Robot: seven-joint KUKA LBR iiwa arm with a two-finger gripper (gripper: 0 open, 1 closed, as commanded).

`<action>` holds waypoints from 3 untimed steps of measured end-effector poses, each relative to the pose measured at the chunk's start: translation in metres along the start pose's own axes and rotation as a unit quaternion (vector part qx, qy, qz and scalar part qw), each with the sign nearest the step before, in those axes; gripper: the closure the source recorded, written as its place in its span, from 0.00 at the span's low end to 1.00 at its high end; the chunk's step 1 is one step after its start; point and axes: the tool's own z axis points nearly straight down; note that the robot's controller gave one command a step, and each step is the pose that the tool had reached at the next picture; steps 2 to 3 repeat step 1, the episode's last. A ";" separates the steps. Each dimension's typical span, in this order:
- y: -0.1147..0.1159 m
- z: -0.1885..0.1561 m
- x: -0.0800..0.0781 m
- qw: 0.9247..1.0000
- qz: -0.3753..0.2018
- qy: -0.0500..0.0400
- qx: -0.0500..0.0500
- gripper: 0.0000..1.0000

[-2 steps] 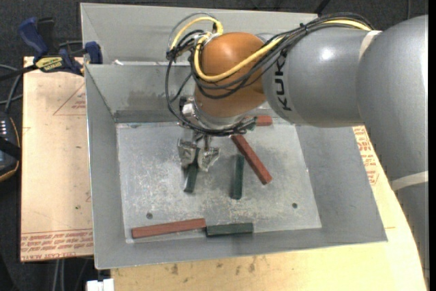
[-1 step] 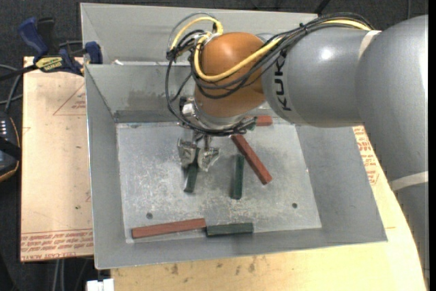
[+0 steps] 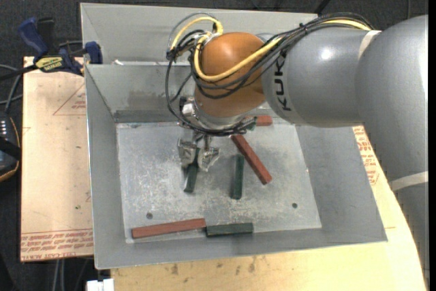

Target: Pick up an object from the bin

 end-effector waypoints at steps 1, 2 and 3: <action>-0.021 -0.158 -0.024 1.000 -0.004 0.005 -0.004 1.00; -0.021 -0.158 -0.024 1.000 -0.004 0.005 -0.004 1.00; -0.021 -0.158 -0.024 1.000 -0.004 0.005 -0.004 1.00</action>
Offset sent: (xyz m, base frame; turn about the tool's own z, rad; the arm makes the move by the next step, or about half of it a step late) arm 0.0000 0.0000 0.0000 0.0000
